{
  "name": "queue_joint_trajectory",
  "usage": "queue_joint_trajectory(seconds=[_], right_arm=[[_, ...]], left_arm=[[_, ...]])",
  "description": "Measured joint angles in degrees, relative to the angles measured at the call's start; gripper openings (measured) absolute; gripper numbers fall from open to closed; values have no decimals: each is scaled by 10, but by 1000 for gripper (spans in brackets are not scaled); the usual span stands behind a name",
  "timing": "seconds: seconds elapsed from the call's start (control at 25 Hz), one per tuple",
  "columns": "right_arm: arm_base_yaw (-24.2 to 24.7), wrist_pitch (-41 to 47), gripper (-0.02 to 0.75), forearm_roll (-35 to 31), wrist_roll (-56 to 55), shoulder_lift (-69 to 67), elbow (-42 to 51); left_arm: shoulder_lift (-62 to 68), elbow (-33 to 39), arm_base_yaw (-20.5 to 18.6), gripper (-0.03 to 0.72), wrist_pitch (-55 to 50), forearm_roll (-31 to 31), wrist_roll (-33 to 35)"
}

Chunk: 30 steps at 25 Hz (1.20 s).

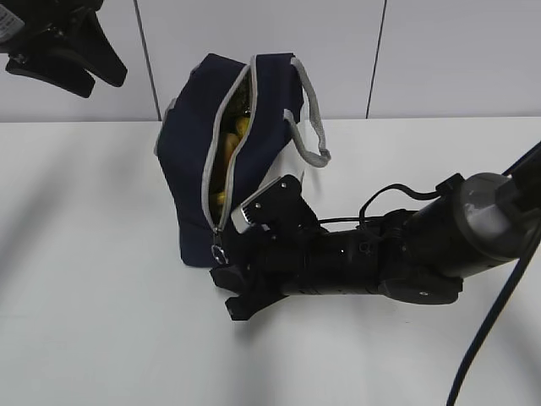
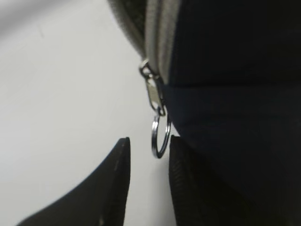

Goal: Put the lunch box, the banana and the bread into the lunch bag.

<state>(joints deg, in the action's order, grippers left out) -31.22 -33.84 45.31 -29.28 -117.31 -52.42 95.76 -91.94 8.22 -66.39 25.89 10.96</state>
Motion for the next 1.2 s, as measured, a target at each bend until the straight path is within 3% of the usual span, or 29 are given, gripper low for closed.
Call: queue_joint_trajectory(seconds=[1.2], right_arm=[[0, -25, 211, -69, 44, -25, -21]], left_arm=[[0, 0, 0, 369, 1, -1, 0]])
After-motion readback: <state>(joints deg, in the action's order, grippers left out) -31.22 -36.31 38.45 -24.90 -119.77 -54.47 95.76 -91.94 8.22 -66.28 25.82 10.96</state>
